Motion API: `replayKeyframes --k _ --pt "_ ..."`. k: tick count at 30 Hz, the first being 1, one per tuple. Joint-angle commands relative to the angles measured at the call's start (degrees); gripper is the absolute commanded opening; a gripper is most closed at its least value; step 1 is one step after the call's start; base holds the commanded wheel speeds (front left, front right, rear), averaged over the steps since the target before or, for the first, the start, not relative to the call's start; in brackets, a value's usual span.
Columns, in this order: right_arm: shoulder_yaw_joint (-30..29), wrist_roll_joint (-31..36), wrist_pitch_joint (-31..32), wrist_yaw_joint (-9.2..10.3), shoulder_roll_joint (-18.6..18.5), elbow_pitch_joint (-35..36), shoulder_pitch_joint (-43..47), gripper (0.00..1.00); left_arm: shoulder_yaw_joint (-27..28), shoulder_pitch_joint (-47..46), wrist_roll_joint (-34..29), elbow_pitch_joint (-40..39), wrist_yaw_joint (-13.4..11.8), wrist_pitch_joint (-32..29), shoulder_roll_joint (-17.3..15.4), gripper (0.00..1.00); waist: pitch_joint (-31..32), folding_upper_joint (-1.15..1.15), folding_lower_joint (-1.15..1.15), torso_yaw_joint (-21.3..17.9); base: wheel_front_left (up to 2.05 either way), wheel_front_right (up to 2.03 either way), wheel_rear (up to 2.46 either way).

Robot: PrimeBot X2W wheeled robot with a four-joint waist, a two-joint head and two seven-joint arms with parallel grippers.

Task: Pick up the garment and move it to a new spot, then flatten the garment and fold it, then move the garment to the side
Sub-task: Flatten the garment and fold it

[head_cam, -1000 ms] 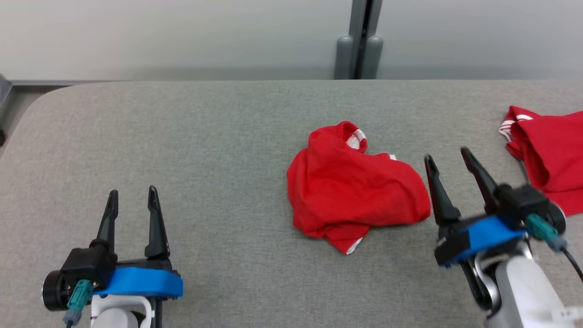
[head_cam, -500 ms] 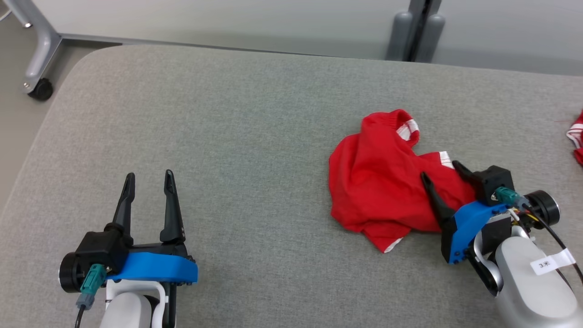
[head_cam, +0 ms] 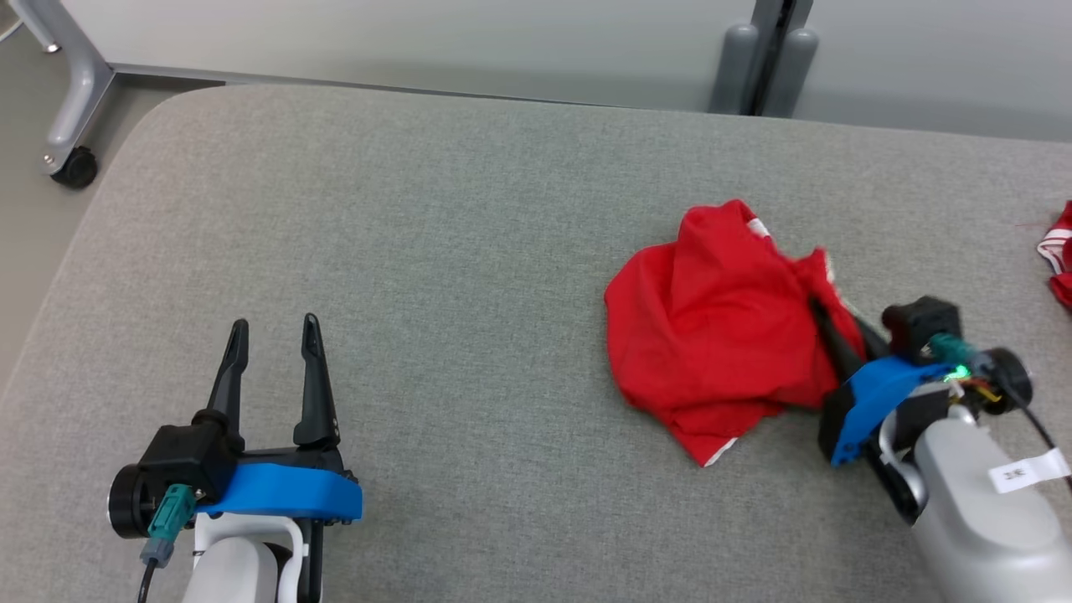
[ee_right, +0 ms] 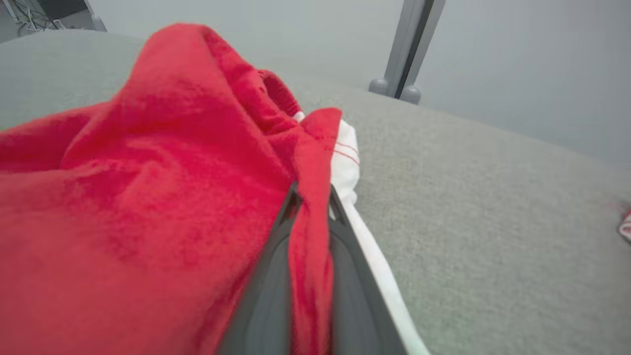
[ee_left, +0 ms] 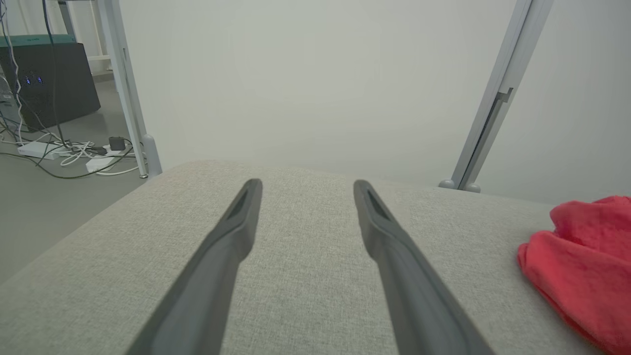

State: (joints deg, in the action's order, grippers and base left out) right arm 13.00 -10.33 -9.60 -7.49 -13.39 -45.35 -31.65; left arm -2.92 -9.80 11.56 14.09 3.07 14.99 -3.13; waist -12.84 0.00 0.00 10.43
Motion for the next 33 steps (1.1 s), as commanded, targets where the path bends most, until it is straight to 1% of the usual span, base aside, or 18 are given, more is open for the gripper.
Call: replayKeyframes --k 1,4,7,12,15,19,22,25,26,27,28,29,30,33 --pt "-1.05 -0.2 -1.51 -0.01 -0.76 0.13 -1.45 0.0 0.1 -0.28 -0.43 0.01 0.24 0.27 0.14 1.0 0.5 0.0 0.0 -0.55 0.0 0.0 0.0" --pt "-3.11 0.42 -3.82 -0.01 -0.62 1.7 -2.79 0.0 0.26 -0.07 -0.65 0.1 0.43 0.27 0.17 1.0 0.99 0.0 0.0 -1.06 0.0 0.0 0.0" --pt "-3.37 1.22 -4.56 -0.01 0.34 3.47 -3.02 0.0 0.45 -0.08 -0.65 0.05 0.56 0.27 0.17 1.0 1.4 0.0 0.0 -1.28 0.0 0.0 0.0" --pt "-0.14 2.28 -5.23 -0.01 3.96 9.27 -0.91 0.0 0.74 0.17 -0.82 -0.3 0.75 0.27 0.22 1.0 2.43 0.0 0.0 -1.19 0.0 0.0 0.0" --pt "4.77 2.42 -5.37 -0.01 6.54 12.69 1.4 0.0 0.89 0.68 -0.72 -0.58 0.81 0.27 0.24 1.0 2.72 0.0 0.0 -0.83 0.0 0.0 0.0" --pt "14.12 1.38 -4.44 -0.01 8.52 15.25 4.57 0.0 0.78 1.01 -0.29 -0.62 0.77 0.27 0.26 1.0 2.61 0.0 0.0 0.1 0.0 0.0 0.0" --pt "20.96 0.46 -3.52 -0.01 9.35 15.33 7.01 0.0 0.44 1.04 0.21 -0.69 0.46 0.27 0.26 1.0 2.39 0.0 0.0 0.64 0.0 0.0 0.0" --pt "25.23 -0.55 -3.42 -0.01 9.67 14.16 8.56 0.0 -0.03 1.09 0.54 -0.55 0.13 0.27 0.27 1.0 2.43 0.0 0.0 1.07 0.0 0.0 0.0" --pt "26.45 -0.47 -3.63 -0.01 9.81 13.84 8.94 0.19 -0.08 1.14 0.69 -0.54 0.02 0.27 0.28 1.0 2.47 0.0 0.0 1.09 0.0 0.0 0.0" --pt "27.5 -0.7 -3.84 -0.01 9.97 13.49 9.6 0.76 -0.06 1.21 0.77 -0.47 0.0 0.27 0.27 1.0 2.52 0.0 0.0 1.05 0.0 0.0 0.0" --pt "28.48 -1.15 -3.87 -0.01 10.08 12.99 10.33 1.0 -0.04 1.27 0.87 -0.42 -0.09 0.27 0.27 1.0 2.6 0.0 0.0 0.98 0.0 0.0 0.0" --pt "29.87 -1.54 -4.27 -0.01 10.23 12.84 10.72 1.0 0.07 1.47 1.02 -0.35 -0.36 0.27 0.27 1.0 2.76 0.0 0.0 0.67 0.0 0.0 0.0" --pt "30.33 -2.53 -4.89 -0.01 10.28 14.23 11.0 1.0 0.22 1.68 1.14 -0.43 -0.54 0.27 0.27 1.0 3.04 0.0 0.0 -0.14 0.0 0.0 0.0" --pt "28.53 -2.66 -5.27 -0.01 10.13 16.91 10.62 1.0 0.33 1.87 0.98 -0.54 -0.44 0.27 0.27 1.0 3.17 0.0 0.0 -0.97 0.0 0.0 0.0"
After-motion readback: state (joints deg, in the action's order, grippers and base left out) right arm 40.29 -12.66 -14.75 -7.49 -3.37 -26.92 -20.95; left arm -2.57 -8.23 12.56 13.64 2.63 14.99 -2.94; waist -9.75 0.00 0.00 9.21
